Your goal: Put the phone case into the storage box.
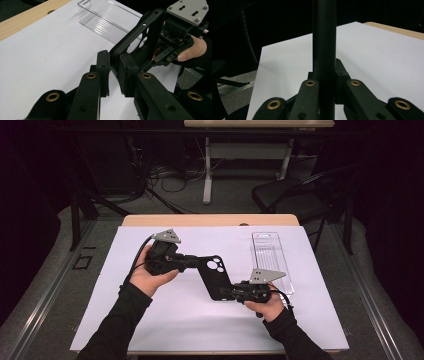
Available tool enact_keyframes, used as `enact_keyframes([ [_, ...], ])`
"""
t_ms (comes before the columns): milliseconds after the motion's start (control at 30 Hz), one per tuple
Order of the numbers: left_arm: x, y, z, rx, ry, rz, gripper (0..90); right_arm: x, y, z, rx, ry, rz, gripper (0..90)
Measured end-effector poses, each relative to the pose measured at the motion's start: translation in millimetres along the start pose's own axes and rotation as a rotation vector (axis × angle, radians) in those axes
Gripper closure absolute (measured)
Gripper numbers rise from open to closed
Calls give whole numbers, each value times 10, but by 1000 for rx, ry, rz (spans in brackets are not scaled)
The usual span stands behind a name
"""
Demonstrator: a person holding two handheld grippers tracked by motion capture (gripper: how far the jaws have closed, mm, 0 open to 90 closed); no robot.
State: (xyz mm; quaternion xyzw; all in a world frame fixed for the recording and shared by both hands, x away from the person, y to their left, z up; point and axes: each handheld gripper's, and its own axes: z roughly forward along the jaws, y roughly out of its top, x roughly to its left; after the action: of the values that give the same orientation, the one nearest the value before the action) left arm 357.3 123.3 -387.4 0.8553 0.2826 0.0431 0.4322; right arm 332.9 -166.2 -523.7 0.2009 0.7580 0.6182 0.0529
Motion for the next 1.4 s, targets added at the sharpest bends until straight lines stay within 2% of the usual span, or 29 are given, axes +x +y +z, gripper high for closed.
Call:
enact_keyframes([
  [367,-5,1,-1,9,2,7,813,-6,-5,3,5,-5,-1,855],
  [633,-39,-13,-4,-13,11,-5,817,-4,-6,3,6,-9,-4,854],
  [1167,-43,-25,-10,-11,11,-5,820,-1,-9,11,15,-7,-3,853],
  [1267,-37,-27,-10,-8,8,-9,820,-2,-10,13,16,-8,-5,851],
  [1400,-29,-29,-9,-4,3,-33,820,-1,-11,17,16,-6,-4,850],
])
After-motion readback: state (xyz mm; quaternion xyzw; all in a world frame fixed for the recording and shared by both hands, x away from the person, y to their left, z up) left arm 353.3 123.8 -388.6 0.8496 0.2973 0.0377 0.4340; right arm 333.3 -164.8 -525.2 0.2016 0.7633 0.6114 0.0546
